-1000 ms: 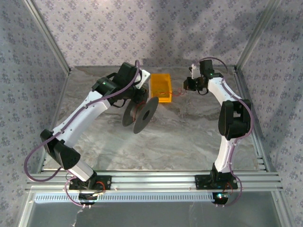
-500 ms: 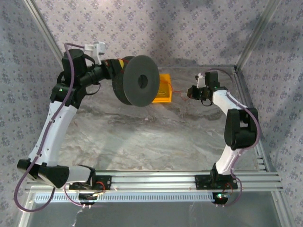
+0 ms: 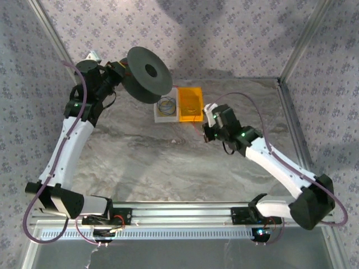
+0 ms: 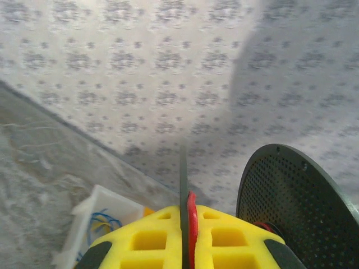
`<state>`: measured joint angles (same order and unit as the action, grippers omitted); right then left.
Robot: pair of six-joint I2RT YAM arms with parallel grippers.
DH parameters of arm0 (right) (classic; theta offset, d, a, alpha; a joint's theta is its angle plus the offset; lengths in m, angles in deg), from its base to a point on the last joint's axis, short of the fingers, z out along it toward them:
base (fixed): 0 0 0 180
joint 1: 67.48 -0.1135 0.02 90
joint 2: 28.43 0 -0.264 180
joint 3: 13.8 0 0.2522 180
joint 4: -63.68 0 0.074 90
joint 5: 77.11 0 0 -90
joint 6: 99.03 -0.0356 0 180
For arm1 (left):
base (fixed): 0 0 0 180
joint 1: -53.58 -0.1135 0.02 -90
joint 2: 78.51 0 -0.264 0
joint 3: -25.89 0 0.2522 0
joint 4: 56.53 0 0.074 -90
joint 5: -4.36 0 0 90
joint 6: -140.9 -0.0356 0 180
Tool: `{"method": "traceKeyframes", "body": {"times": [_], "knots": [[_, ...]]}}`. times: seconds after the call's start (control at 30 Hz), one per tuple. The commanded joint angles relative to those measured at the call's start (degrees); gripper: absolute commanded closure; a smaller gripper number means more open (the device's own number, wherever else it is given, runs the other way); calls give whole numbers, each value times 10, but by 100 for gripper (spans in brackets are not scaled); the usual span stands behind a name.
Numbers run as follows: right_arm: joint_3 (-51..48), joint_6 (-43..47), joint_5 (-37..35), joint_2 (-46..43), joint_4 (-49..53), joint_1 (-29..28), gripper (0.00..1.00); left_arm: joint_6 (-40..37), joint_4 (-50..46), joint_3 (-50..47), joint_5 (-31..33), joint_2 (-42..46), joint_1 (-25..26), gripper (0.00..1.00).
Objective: Wrap the cables
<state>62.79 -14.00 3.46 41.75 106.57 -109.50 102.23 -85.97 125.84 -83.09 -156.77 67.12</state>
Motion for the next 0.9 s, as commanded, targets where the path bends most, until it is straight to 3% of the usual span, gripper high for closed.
{"method": "traceKeyframes", "body": {"times": [0.0, 0.23, 0.43, 0.6, 0.73, 0.87], "knots": [[61, 37, -128, -9, 151, -88, 100, 12, 27, 39, 134, -26, 15, 100], [265, 72, -191, 53, 227, -251, 100, -82, -54, 128, 209, -112, 73, 100], [444, 154, -153, 121, 194, -286, 100, -177, -124, 181, 245, -164, 132, 100], [609, 222, -106, 186, 197, -233, 100, -244, -139, 134, 250, -147, 185, 100], [718, 240, -50, 233, 215, -153, 100, -294, -164, 104, 163, -128, 193, 100], [765, 217, 36, 267, 209, -48, 100, -359, -196, 84, 68, -105, 207, 100]]}}
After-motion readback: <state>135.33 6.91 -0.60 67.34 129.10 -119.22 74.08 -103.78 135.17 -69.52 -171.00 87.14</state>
